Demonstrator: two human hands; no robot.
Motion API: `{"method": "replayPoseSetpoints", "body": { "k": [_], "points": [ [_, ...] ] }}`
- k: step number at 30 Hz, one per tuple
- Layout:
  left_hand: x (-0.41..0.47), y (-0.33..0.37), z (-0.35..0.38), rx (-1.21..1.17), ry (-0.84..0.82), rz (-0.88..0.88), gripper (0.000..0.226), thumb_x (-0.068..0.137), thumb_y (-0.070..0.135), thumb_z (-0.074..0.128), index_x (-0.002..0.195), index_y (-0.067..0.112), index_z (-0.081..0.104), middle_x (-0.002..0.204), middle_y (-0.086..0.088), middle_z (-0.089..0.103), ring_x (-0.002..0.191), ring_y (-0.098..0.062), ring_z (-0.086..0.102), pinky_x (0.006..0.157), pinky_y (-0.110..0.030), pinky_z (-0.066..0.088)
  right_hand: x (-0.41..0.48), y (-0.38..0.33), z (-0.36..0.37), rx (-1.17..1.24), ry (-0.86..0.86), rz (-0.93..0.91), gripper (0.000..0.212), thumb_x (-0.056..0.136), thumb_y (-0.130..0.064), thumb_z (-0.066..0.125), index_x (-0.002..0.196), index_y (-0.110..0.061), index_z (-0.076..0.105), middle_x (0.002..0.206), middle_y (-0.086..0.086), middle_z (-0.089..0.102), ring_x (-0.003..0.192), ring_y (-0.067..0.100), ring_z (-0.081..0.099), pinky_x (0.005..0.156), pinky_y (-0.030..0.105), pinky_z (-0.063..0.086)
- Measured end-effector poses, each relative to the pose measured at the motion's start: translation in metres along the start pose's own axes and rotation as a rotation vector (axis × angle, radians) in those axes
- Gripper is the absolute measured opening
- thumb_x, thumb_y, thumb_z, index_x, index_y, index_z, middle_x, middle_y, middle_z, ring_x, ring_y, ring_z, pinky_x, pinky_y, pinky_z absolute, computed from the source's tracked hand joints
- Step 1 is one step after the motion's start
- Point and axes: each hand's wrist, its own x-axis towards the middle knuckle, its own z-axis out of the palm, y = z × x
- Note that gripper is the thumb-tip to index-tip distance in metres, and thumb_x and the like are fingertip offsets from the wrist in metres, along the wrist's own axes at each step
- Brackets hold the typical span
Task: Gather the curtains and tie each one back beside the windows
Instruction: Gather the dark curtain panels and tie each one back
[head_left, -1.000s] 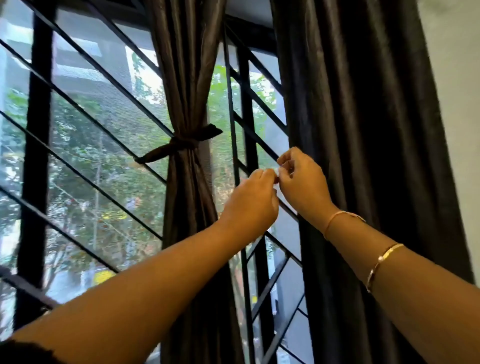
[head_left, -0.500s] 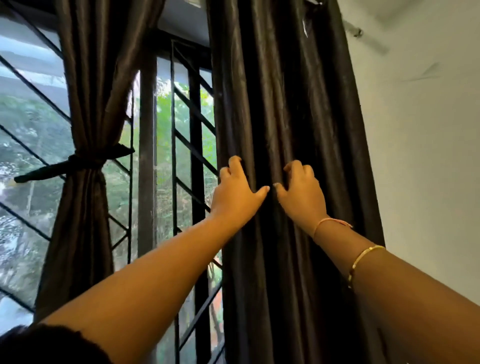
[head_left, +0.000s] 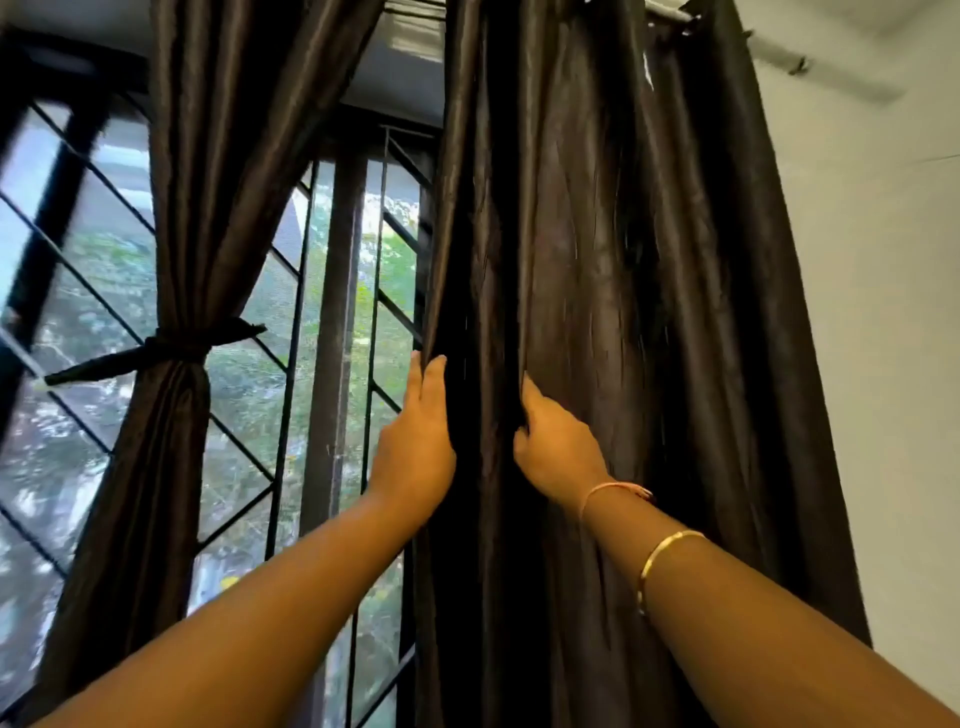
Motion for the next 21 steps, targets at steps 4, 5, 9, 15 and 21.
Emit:
{"method": "replayPoseSetpoints", "body": {
  "k": [4,5,9,15,21],
  "points": [
    [-0.001,-0.022,-0.014,0.003,0.035,-0.002,0.055,0.097,0.021,0.041,0.146,0.030,0.019,0.149,-0.005,0.033,0.109,-0.035,0.055,0.088,-0.038,0.044,0.003,-0.034,0.016,-0.077,-0.024,-0.197,0.066,0.092,-0.017,0.039,0.151,-0.024,0.010,0.108,0.022,0.063,0.090,0.042,0.058,0.064,0.035,0.036],
    [-0.001,-0.028,-0.017,-0.030,0.047,-0.016,0.053,0.096,0.021,0.041,0.145,0.033,0.021,0.144,-0.005,0.040,0.105,-0.031,0.056,0.085,-0.033,0.043,0.007,-0.046,0.019,-0.078,-0.028,-0.235,0.065,0.092,-0.017,0.040,0.150,-0.023,0.012,0.110,0.022,0.062,0.092,0.042,0.059,0.064,0.035,0.036],
    [0.003,-0.055,-0.026,0.003,0.099,-0.045,0.057,0.094,0.007,0.043,0.145,0.025,0.025,0.128,-0.015,0.055,0.103,-0.030,0.057,0.079,-0.031,0.042,0.018,-0.098,0.033,-0.064,-0.070,-0.321,0.061,0.091,-0.016,0.040,0.148,-0.015,0.020,0.124,0.021,0.058,0.105,0.042,0.056,0.078,0.041,0.043],
    [0.015,-0.095,-0.040,-0.169,0.221,-0.276,0.040,0.100,0.016,0.037,0.140,0.013,0.037,0.121,-0.023,0.057,0.109,-0.035,0.053,0.075,-0.027,0.030,0.023,-0.146,0.056,0.056,-0.088,-0.436,0.060,0.093,-0.015,0.039,0.149,-0.010,0.016,0.119,0.023,0.059,0.100,0.043,0.056,0.071,0.040,0.039],
    [0.006,-0.071,-0.027,-0.027,0.068,0.029,0.075,0.085,0.028,0.040,0.144,0.043,-0.003,0.066,-0.001,0.050,0.048,-0.015,0.047,0.044,-0.025,0.027,0.013,-0.079,0.065,-0.019,-0.002,-0.234,0.072,0.089,-0.018,0.042,0.151,-0.026,0.006,0.113,0.021,0.063,0.095,0.041,0.061,0.070,0.040,0.045]
  ]
}}
